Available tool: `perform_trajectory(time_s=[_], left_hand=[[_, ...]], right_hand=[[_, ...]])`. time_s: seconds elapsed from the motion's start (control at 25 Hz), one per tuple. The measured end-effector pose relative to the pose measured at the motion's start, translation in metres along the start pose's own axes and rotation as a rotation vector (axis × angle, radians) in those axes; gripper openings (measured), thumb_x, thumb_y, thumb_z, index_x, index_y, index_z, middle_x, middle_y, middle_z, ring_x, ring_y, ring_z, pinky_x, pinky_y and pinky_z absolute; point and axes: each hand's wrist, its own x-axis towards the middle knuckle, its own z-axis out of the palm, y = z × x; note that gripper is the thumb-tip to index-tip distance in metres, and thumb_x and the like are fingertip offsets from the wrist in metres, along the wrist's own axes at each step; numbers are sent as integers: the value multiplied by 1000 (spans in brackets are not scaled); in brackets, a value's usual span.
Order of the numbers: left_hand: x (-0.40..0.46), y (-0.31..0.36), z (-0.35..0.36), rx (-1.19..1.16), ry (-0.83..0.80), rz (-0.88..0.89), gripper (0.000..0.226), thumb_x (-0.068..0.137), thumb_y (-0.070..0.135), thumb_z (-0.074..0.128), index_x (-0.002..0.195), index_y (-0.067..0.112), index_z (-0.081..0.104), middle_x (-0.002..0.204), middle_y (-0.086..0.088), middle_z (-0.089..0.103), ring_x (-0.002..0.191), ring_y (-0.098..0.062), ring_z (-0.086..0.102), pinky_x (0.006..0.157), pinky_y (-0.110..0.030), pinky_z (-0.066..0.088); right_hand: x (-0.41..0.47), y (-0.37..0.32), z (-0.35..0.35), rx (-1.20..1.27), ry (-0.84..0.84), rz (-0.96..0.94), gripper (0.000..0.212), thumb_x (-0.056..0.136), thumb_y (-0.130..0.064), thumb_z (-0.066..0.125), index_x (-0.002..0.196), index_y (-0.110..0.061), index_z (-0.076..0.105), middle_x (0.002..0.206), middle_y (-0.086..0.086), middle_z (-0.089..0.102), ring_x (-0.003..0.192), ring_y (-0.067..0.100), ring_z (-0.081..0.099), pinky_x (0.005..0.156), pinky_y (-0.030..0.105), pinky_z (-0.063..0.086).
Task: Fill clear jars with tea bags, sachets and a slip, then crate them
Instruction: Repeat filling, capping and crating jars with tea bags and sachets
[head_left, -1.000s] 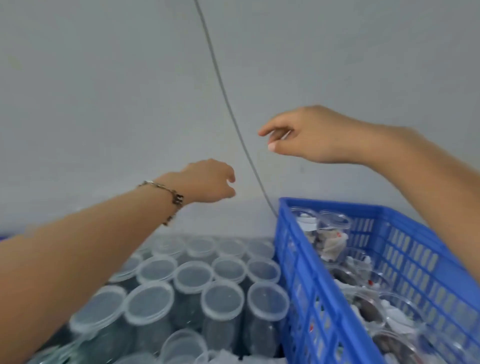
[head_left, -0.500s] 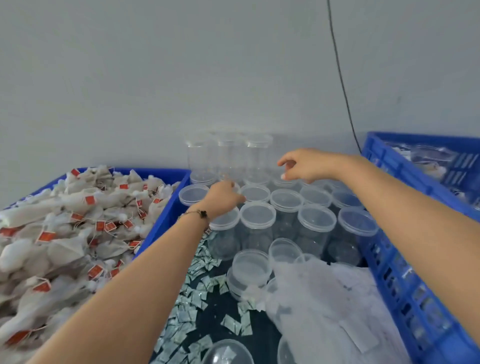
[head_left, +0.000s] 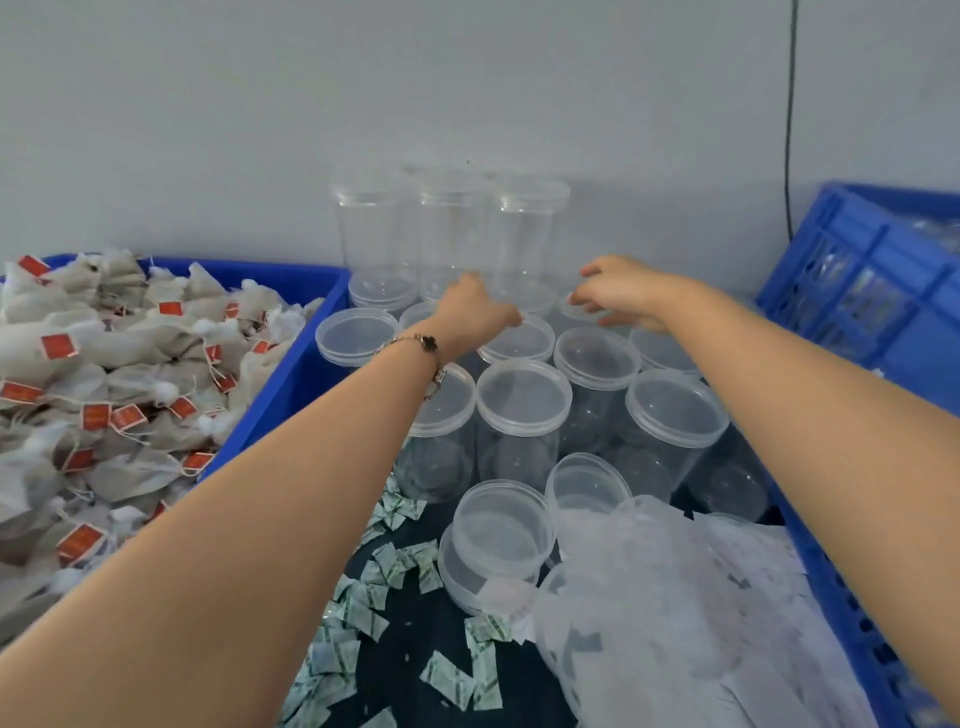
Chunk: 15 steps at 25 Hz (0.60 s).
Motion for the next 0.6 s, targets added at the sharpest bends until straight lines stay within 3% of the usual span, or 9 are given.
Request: perform_trajectory(time_s=[0.16,0.28,0.36,0.44,0.6], left_hand=[[18,3,10,-38,50,-2,81,88,23,67,147,1,16,148,-15,32,133,-27,37,88,-23,30],[25,8,19,-152,48,-10,93,86,19,68,149,-1,3,153,-17,22,138,-28,30,102,-26,30],[28,12,24,-164,52,-4,94,86,18,68,149,-1,1,153,-19,20,138,-29,29,97,-22,29],[29,14,29,-122,65,-1,92,86,16,67,149,-1,2,153,-20,19,137,-30,31,89,-22,28],[35,19,30,-104,114,-19,85,85,18,65,148,1,12,146,-20,31,126,-32,44,84,-28,38]], right_hand=[[26,2,5,61,29,-2,70,86,-16,64,145,-9,28,141,8,41,120,23,47,93,34,45],[40,3,13,83,89,-37,87,79,-21,72,147,-13,18,141,7,38,118,23,45,98,38,44],[46,1,19,109,114,-70,97,76,-19,73,148,-14,9,143,8,36,121,23,43,100,40,43],[48,0,26,153,117,-101,96,76,-13,71,148,-14,8,139,5,39,117,22,43,95,35,42],[44,-7,30,272,128,-169,72,77,-5,64,140,-16,29,106,-9,48,100,13,47,71,22,39]])
